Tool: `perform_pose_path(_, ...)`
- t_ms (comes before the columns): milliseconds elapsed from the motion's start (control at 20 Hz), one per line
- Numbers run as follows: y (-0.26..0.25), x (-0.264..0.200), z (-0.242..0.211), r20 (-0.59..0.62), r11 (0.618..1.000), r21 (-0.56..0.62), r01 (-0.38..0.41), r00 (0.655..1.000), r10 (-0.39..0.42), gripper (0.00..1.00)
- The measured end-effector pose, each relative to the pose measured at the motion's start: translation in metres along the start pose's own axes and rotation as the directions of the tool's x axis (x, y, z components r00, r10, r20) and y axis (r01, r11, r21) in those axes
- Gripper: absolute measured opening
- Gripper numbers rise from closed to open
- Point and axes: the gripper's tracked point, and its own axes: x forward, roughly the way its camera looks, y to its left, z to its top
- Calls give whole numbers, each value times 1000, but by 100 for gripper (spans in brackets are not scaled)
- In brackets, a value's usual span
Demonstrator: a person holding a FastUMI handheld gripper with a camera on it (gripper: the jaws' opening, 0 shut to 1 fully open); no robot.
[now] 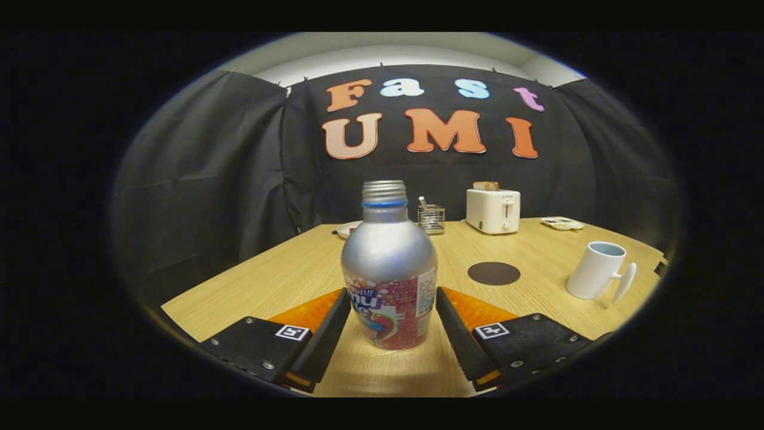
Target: Take the bottle from table, then pour the juice into the cup, finally place the bottle on the coaster
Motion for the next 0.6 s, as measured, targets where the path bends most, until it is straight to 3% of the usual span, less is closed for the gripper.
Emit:
perform_pose_path(250, 4, 4, 5, 3, 999, -35, -5, 1000, 5, 78)
perform_pose_path(600, -6, 2, 39, 47, 997, 70, -34, 998, 31, 76)
